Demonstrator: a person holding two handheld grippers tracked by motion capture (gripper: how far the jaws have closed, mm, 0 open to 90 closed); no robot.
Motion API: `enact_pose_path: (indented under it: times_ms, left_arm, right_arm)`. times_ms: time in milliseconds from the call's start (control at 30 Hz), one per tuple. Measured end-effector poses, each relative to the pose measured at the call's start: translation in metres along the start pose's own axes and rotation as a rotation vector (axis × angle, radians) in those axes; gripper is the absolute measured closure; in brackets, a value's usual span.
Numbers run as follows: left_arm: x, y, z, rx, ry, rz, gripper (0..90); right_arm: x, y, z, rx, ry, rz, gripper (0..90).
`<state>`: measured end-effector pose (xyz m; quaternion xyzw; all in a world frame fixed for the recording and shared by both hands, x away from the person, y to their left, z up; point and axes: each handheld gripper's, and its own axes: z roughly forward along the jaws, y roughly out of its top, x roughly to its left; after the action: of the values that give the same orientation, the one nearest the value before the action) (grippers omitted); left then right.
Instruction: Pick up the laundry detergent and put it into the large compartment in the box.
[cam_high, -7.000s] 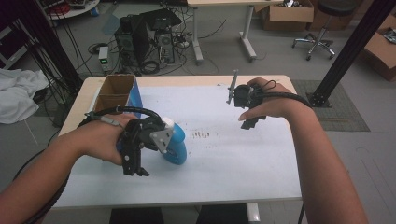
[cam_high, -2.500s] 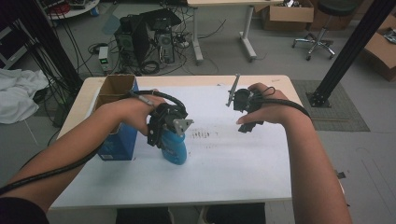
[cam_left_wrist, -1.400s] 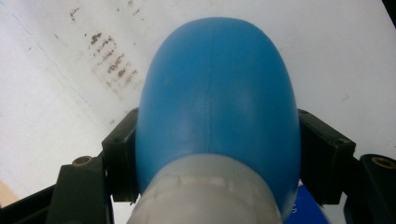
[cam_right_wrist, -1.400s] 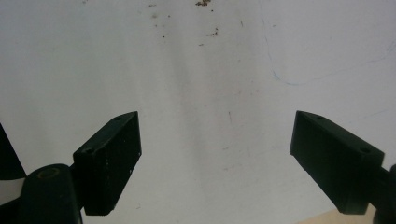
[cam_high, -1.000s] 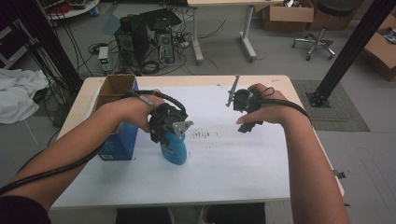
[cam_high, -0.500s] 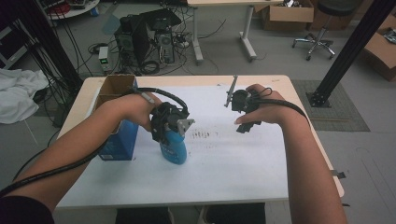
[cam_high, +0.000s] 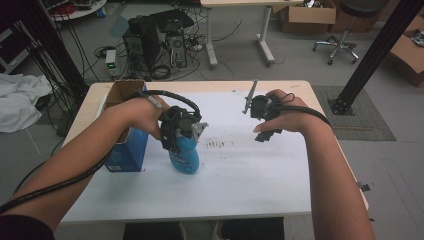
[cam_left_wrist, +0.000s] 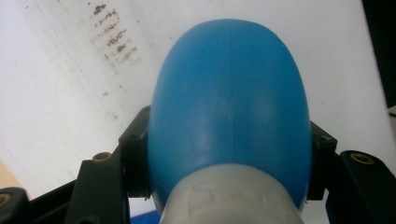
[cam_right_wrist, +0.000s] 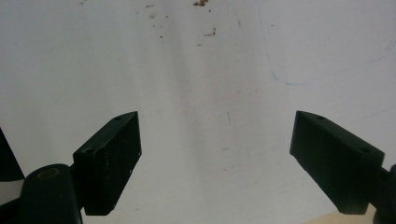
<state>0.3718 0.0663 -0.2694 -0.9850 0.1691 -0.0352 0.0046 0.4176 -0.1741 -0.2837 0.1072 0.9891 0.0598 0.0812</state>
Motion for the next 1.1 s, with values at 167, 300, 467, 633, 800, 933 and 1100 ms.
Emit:
enact_pose_path:
  times_ms: [167, 300, 467, 633, 800, 933, 1100]
  left_arm:
    - [-0.006, -0.003, -0.01, -0.003, -0.023, -0.084, 38.3]
    - [-0.008, -0.006, -0.017, 0.006, -0.022, -0.187, 38.3]
    - [-0.012, -0.01, -0.029, 0.0, -0.015, -0.327, 38.3]
    - [-0.016, -0.022, -0.045, -0.064, -0.019, -0.466, 38.2]
    - [-0.021, -0.028, -0.061, -0.087, -0.012, -0.561, 38.3]
    - [-0.02, -0.029, -0.074, -0.093, -0.006, -0.642, 38.3]
    - [-0.017, -0.036, -0.089, -0.125, -0.021, -0.775, 38.2]
  right_arm:
    - [0.0, 0.001, -0.002, -0.008, -0.002, -0.005, 16.5]
    - [0.0, 0.0, -0.002, -0.012, -0.003, -0.01, 16.5]
    - [-0.003, -0.002, -0.005, -0.027, -0.007, -0.012, 16.5]
    - [-0.002, -0.001, -0.004, -0.03, -0.006, -0.024, 16.5]
    - [-0.003, 0.0, -0.003, -0.027, -0.001, -0.04, 16.5]
    - [-0.004, 0.001, -0.003, -0.035, 0.001, -0.041, 16.5]
    - [-0.006, -0.001, -0.001, -0.024, 0.006, -0.037, 16.5]
